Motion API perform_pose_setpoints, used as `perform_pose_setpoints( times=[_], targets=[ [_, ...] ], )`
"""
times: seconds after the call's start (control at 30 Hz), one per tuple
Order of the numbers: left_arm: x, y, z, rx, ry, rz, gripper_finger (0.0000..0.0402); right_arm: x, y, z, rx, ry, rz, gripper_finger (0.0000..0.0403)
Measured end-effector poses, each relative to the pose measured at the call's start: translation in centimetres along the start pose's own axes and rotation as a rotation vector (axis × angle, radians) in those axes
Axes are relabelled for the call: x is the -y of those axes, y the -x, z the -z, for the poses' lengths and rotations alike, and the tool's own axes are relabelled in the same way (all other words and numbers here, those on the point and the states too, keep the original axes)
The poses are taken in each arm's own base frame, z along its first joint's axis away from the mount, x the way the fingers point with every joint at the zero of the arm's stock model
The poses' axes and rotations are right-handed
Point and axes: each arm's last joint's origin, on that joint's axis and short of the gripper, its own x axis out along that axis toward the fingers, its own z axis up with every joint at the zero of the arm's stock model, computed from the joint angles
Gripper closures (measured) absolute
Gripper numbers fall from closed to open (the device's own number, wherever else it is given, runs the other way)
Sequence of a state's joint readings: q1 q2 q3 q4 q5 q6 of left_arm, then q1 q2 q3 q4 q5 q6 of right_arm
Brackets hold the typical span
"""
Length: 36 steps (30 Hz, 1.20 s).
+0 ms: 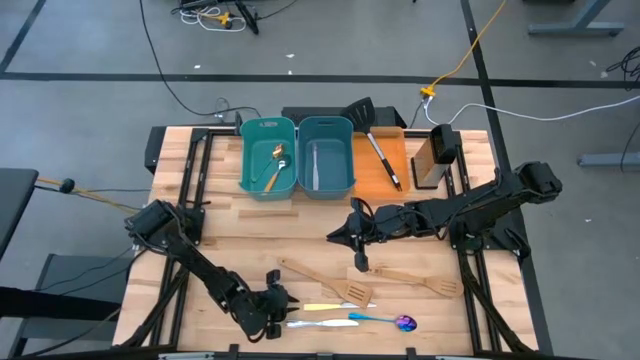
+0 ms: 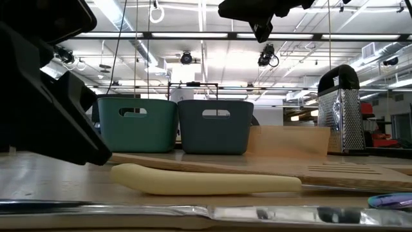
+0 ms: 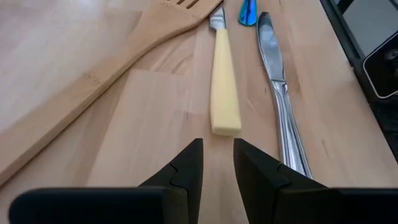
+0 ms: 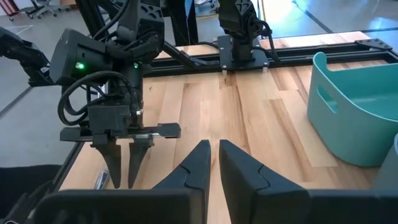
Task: Pick & Place Kitchen Items
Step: Put the yellow table knife into the blue bin
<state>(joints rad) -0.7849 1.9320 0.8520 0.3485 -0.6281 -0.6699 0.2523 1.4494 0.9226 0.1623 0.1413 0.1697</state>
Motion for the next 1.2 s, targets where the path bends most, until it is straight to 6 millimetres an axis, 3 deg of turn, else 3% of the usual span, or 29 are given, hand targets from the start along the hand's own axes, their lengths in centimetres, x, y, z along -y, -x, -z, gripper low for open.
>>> perform_pose_setpoints(
  times=[0.47,0.83,1.2],
  targets=[
    [0.0,0.0,0.0,-0.005,0.017,0.004,0.03,0.0,0.0,0.0,0.0,0.02,0.0,0.0357],
    [0.2,-1.2,1.7,0.046,0.0,-0.027,0.026,0.0,0.0,0.1,-0.006,0.022,0.001,0.0357],
    [0.5,-2.0,2.6,0.118,-0.014,-0.03,0.0256,0.0,0.0,0.1,-0.01,0.023,0.001,0.0357]
  ],
)
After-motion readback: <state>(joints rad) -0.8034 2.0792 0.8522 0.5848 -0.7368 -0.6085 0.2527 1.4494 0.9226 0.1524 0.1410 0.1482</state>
